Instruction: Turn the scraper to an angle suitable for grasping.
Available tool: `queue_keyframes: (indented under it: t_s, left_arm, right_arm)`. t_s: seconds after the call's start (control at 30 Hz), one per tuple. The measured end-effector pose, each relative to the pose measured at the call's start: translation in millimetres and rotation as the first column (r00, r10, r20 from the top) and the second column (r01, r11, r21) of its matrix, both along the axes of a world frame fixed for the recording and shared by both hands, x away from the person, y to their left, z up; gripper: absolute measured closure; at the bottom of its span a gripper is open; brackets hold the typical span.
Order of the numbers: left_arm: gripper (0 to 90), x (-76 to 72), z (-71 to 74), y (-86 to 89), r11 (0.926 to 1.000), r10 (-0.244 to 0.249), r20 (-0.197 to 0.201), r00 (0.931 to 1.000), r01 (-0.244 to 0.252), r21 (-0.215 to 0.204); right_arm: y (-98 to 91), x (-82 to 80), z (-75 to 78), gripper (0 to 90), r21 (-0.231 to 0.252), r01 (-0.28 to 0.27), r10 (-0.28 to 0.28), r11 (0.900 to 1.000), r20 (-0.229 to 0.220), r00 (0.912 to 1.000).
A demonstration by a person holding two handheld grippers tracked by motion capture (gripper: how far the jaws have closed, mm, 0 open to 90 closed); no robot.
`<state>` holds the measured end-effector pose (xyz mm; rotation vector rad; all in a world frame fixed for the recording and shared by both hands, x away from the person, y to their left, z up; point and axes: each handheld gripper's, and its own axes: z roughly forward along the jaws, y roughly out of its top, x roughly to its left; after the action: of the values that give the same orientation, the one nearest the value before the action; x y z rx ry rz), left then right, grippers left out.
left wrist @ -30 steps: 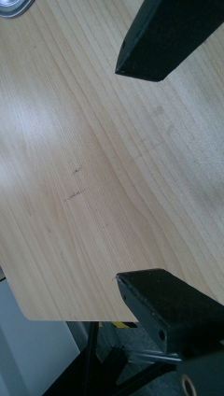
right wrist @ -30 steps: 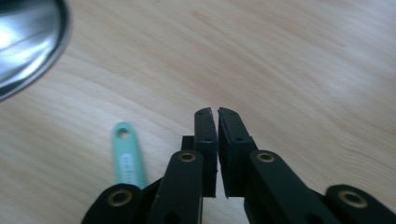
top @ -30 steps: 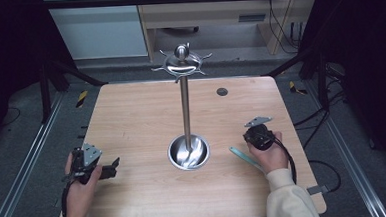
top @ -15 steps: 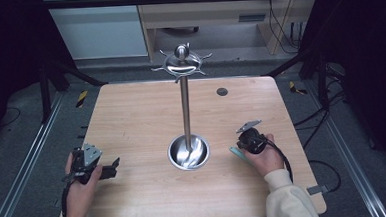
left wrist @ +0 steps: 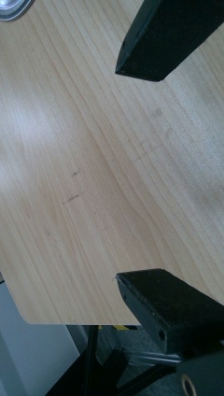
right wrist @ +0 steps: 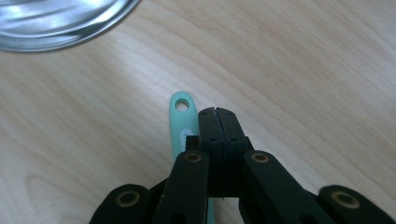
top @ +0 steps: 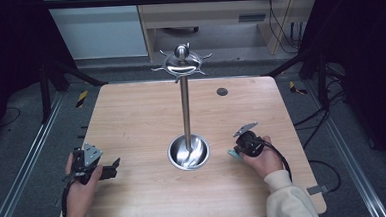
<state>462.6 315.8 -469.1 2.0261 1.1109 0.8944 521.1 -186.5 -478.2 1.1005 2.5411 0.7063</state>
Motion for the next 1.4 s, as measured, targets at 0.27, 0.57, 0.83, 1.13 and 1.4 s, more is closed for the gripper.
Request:
queue_keyframes:
  t_s: [0.27, 0.57, 0.83, 1.13, 1.4]
  left_arm:
    - [2.2, -0.5, 0.5, 0.8, 1.0000, 0.004, 0.002, 1.0000, -0.004, -0.004]
    - [2.2, -0.5, 0.5, 1.4, 1.0000, 0.006, 0.003, 1.0000, -0.006, -0.003]
    - [2.2, -1.0, 0.2, 3.7, 0.9999, 0.013, 0.000, 0.9999, -0.013, 0.001]
    - [2.2, -0.7, -0.1, 3.0, 0.9999, 0.014, 0.002, 0.9999, -0.014, 0.003]
    - [2.2, -0.4, -0.8, 4.0, 0.9998, 0.019, -0.005, 0.9998, -0.019, 0.004]
  right_arm:
    - [9.2, -13.8, 1.0, 90.0, 0.024, -0.062, 0.063, 0.9978, -0.048, 0.9968]
    - [15.9, -30.4, 2.2, 90.0, 0.024, -0.127, 0.128, 0.9916, -0.077, 0.9888]
    - [22.2, -34.3, 18.2, 90.0, -0.007, -0.173, 0.172, 0.9849, -0.038, 0.9843]
    - [31.8, -35.6, 36.9, 86.7, -0.125, -0.268, 0.257, 0.9553, -0.098, 0.9614]
    - [38.5, -29.1, 36.5, 74.8, -0.199, -0.338, 0.301, 0.9200, -0.192, 0.9338]
